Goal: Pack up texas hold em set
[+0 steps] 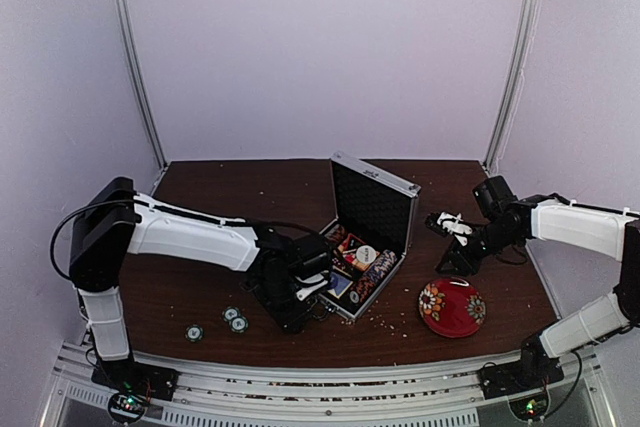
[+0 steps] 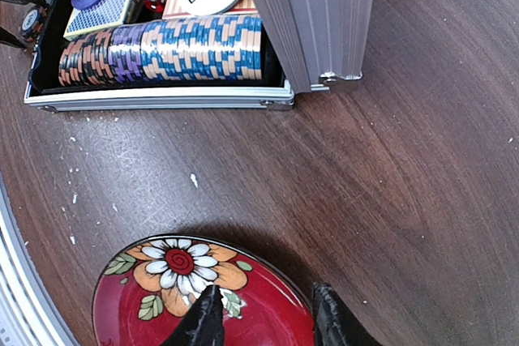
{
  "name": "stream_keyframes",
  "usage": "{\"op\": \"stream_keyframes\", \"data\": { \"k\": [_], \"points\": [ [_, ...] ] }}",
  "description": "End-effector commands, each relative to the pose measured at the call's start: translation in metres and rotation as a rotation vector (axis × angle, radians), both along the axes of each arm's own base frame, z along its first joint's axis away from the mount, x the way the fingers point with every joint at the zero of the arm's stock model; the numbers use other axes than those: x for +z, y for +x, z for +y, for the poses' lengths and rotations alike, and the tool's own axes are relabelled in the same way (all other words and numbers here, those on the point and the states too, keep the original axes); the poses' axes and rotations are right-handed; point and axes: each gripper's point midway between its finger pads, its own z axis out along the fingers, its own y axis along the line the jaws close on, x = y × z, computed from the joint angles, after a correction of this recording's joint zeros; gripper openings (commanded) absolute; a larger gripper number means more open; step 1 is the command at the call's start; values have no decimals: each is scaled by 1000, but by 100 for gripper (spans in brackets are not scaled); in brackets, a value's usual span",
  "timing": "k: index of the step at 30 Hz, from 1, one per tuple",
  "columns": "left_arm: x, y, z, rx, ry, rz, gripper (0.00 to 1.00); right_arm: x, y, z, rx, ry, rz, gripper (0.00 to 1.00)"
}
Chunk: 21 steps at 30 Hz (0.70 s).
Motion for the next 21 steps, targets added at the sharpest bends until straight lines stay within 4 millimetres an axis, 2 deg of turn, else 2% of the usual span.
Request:
{"op": "stream_keyframes", "data": {
  "k": [1,6,16,21],
  "points": [
    [-12,-1,-1,2,42,-4,55,5,1,2,8,1,-11,38],
    [-18,-5,-6,-13,47,10,49,6,0,2,11,3,-13,37],
    [-36,-13,-7,-38,51,54,47,5,0,2,11,3,-8,38],
    [-41,-16,-6,-45,48,67,39,5,0,2,11,2,-8,38]
  ]
}}
